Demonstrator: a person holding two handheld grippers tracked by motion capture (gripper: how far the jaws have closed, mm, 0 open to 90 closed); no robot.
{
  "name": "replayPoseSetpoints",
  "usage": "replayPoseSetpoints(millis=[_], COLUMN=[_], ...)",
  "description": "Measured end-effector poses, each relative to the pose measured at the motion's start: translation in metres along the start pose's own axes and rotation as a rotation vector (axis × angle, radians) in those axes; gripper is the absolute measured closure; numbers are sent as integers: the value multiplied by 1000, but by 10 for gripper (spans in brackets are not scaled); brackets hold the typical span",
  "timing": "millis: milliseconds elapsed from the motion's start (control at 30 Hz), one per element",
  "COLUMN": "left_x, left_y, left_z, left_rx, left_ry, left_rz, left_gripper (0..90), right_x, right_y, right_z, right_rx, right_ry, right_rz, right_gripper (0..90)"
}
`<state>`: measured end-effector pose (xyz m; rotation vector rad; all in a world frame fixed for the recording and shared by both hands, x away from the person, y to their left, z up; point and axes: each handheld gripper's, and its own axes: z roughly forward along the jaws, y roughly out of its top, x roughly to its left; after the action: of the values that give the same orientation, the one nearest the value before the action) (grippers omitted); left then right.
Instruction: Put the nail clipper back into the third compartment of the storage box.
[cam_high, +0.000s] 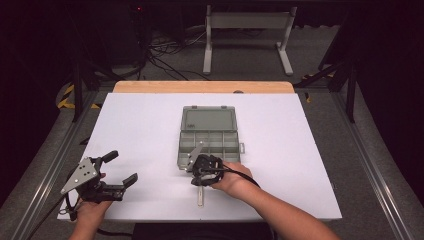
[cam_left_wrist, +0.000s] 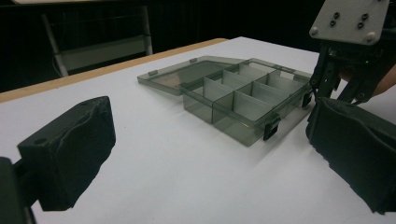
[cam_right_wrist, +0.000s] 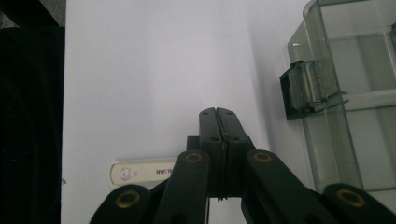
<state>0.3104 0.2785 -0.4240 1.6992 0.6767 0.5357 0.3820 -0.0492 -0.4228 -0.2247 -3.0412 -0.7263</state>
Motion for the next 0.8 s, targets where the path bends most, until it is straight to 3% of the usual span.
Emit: replayPoseSetpoints(millis=[433, 800], left_x=[0, 0], left_y=[0, 0], left_z=[0, 0], left_rx=[5, -1], left_ry=[-3, -3], left_rz=[1, 2], left_gripper=[12, 12], right_x=[-4, -1], right_y=[1, -6], right_z=[8, 2], right_rx=[34, 55], right_ry=[4, -13], right_rz=[7, 13], right_gripper=[900, 900])
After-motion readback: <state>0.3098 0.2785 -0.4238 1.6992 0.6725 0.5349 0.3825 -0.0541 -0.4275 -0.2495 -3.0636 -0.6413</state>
